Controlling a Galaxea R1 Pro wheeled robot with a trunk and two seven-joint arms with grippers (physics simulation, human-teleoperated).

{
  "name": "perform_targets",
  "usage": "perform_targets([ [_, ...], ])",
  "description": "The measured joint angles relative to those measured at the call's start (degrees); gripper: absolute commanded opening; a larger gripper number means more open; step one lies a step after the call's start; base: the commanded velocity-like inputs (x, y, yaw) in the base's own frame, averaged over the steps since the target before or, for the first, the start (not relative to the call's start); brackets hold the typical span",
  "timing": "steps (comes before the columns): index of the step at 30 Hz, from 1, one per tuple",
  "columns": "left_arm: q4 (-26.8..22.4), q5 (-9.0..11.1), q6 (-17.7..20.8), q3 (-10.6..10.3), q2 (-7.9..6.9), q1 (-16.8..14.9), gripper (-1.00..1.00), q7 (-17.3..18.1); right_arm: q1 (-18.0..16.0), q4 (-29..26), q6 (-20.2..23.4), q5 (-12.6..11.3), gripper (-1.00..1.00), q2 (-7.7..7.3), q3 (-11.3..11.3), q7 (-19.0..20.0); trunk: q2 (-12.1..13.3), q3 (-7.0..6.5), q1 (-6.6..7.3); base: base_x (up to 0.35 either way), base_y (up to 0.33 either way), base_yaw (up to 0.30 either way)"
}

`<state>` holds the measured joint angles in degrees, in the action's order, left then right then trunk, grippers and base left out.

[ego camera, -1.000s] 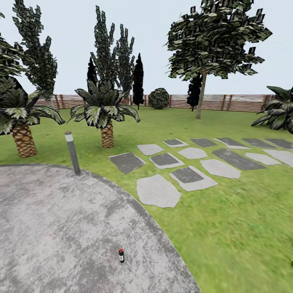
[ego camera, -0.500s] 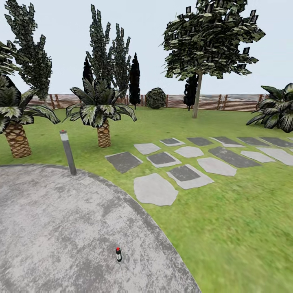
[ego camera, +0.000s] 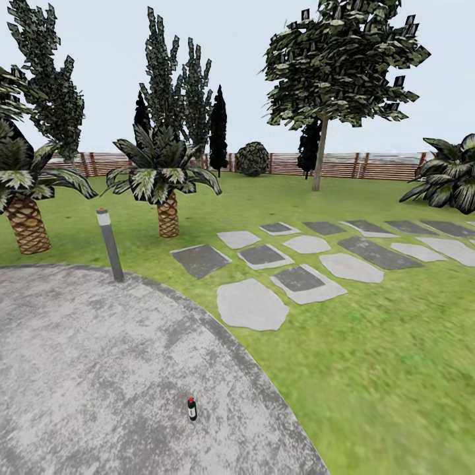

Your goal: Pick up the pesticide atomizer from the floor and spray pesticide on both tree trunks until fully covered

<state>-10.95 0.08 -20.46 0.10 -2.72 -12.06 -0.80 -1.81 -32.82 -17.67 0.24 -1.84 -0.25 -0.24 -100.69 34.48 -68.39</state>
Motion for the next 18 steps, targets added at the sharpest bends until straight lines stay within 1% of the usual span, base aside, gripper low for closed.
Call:
perform_targets([
  [18, 0.0, 0.0, 0.0, 0.0, 0.0, 0.0, 1.0, 0.0, 0.0, 1.0, 0.0, 0.0, 1.0, 0.02, 0.0, 0.0, -7.2, 3.23, -3.95, 0.0, 0.0, 0.0],
])
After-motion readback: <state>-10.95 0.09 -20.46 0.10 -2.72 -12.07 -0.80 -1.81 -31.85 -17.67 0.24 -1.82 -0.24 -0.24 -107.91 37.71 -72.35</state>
